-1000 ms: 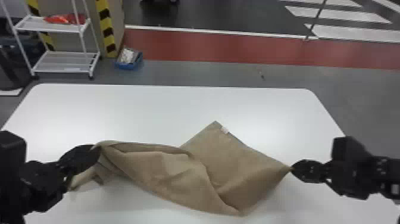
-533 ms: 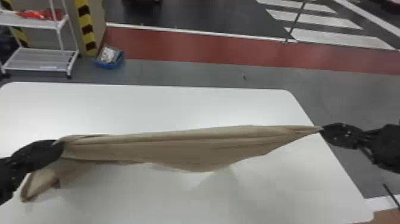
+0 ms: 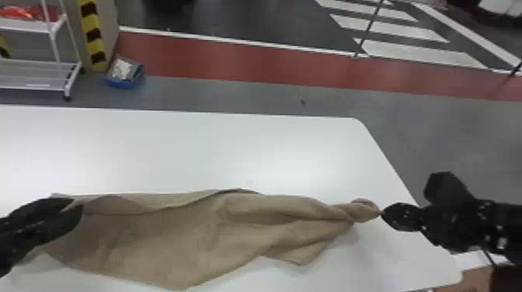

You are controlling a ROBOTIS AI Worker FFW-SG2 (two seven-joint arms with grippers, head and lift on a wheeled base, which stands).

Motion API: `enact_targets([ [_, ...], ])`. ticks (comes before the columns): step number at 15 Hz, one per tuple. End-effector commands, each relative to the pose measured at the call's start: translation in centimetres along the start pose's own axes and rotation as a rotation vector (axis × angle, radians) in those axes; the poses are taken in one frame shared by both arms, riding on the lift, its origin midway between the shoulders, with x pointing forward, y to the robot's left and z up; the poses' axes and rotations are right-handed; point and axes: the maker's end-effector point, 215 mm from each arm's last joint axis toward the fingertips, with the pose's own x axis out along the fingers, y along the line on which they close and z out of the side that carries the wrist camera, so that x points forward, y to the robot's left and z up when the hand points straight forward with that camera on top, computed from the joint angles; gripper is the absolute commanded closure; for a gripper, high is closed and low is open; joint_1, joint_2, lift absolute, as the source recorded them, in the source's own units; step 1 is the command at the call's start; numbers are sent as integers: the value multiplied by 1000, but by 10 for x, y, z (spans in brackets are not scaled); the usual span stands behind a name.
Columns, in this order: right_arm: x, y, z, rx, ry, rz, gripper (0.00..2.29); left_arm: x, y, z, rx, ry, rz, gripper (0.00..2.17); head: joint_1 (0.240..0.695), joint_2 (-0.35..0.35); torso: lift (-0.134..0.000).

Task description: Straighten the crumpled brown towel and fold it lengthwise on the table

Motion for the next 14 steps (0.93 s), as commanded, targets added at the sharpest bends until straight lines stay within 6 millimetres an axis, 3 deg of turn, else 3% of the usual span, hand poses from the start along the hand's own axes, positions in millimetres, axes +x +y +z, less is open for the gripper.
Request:
enact_targets([
  [1,2,8,-6,-2,18,13,2071,4,-4,-4,14,-6,-7,883,695,-282,-120],
  [4,2,12,-7,-17,20,21,2071,2,-4,2,69,-36,-3,832,695,-290,-120],
  [6,4,14,-6,-13,17,24,2071,1,-1,4,71,-38,-8,1062,695,-293,-120],
  [10,3,12,-9,-2,14,14,2071,-7,5,5,79,-36,-12,1082,695,-282,-120],
  [12,-2,-4,-10,20,2,-38,2071,-15,17,14,77,-53,19,1092,695,-281,-120],
  [14,-14,-39,0,60,-44,-137,2071,-23,36,40,65,-82,64,1092,695,-275,-120],
])
